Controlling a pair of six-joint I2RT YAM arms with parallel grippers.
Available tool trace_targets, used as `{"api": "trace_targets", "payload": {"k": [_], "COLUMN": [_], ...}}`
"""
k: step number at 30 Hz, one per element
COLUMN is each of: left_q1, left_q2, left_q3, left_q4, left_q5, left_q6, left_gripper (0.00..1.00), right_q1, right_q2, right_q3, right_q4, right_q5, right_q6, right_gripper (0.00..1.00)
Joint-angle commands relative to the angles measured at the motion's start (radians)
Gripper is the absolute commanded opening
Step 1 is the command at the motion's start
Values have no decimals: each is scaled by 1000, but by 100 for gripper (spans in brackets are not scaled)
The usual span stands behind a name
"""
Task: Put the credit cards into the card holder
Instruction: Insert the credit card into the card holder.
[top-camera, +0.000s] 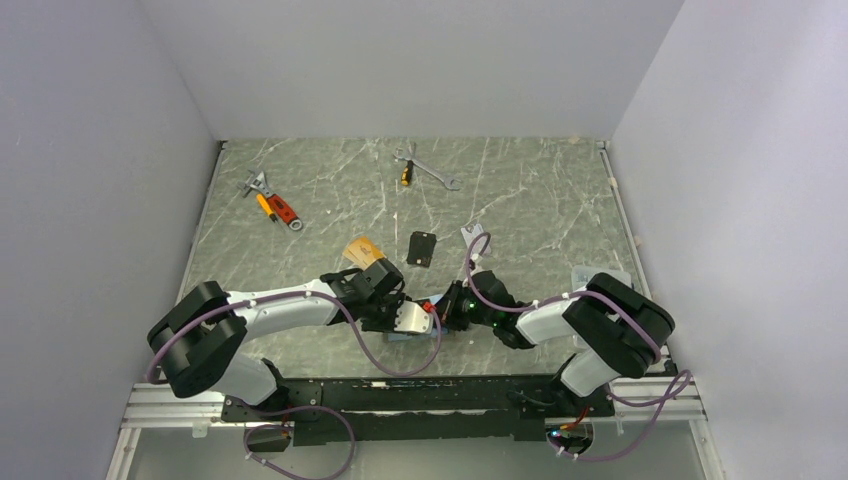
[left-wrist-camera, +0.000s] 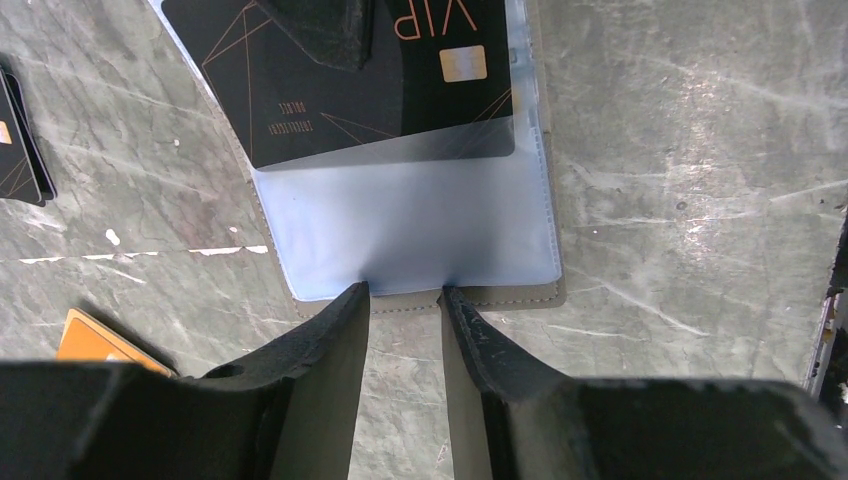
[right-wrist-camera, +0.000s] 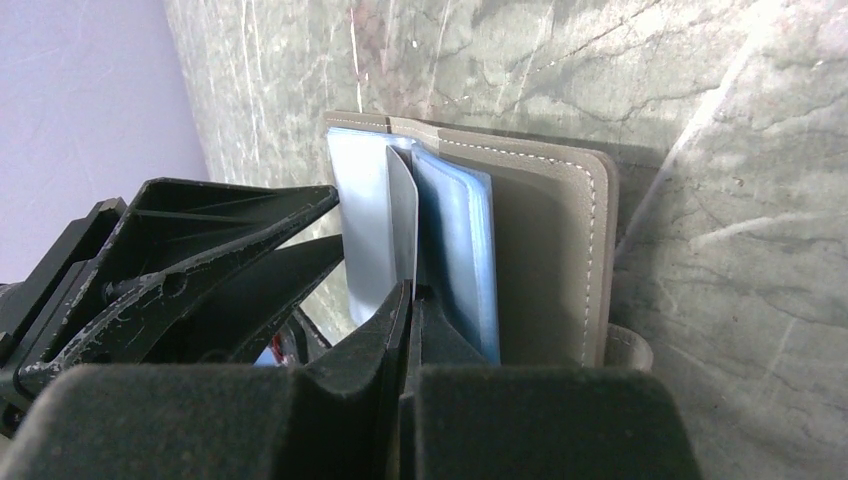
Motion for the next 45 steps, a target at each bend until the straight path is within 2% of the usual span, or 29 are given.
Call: {"api": "trace_targets", "payload": {"k": [1,19,30,34,39,45], "left_q1": [-9,-9,-9,-6,29,44], "left_q2": [28,21,10,4,-11,-22], "left_q3": [2,-9,-4,1,-3,-18], "left_q4": [-6,12,14,11,12,22], "left_q5": [4,-6,20,36,44,42], "left_q6": [-9,-12,-32,-44,-46,-43], "left_gripper": [38,36,35,34,34,33], "right_q1": [-7,-30,-14,11,14,14], "right_q2": [14,74,95,100,0,-89], "right_q3": [8,57,120,169,182,171], "right_q4": [-113,-162,-205,-291,-456,-508], "right_q5": [-8,-116,-85,-66,12,48], "right_q6": [-55,-115,-127,-149,-194,-205], "right_gripper": [0,0,0,22,47,45]}}
